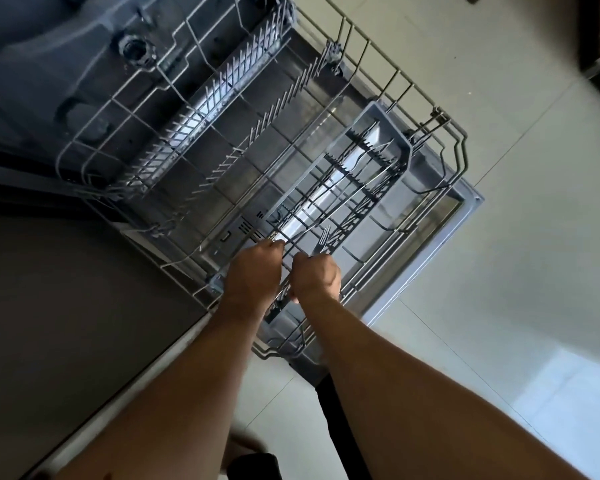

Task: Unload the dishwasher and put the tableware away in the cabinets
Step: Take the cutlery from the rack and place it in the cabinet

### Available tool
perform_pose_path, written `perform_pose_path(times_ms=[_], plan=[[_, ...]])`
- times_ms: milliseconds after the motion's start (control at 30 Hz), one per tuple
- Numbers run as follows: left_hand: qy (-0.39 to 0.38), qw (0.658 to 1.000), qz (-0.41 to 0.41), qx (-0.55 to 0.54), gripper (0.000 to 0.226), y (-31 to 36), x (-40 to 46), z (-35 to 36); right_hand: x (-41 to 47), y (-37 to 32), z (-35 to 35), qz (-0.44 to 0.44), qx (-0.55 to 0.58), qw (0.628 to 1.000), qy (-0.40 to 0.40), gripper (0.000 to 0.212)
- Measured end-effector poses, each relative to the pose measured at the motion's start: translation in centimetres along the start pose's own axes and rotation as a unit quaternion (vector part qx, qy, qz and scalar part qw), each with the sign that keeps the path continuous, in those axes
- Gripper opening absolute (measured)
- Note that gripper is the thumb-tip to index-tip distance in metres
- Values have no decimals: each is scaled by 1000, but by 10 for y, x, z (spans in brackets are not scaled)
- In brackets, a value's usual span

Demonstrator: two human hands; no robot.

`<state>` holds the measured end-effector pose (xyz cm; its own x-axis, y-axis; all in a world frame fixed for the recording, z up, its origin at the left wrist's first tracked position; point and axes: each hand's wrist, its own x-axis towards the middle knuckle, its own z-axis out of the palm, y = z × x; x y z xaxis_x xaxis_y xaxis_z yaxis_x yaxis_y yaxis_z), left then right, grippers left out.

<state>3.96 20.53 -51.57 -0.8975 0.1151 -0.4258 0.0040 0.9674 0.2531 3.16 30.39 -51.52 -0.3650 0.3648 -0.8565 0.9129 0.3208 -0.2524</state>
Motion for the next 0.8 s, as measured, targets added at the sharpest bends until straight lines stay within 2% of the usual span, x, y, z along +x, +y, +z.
perform_pose_path(times_ms=[200,333,467,533,700,800], plan=[[28,999,18,-29,24,0,-3,-6,-3,6,-8,-34,8,999,-6,28],[99,993,-12,-70,29,3,-14,-6,-14,8,-16,-92,-8,995,-34,33],[106,955,-175,-215,38,13,-31,-31,-37,5,-30,-168,-24,985,-40,35],[104,935,-214,-261,36,13,-43,-50,-58,-2,-42,-201,-25,979,-35,36],[162,901,-206,-346,13,21,-98,-115,-139,-21,-71,-203,60,976,-60,39],[188,886,-186,-382,20,31,-143,-166,-200,-28,-86,-240,42,969,-33,39]])
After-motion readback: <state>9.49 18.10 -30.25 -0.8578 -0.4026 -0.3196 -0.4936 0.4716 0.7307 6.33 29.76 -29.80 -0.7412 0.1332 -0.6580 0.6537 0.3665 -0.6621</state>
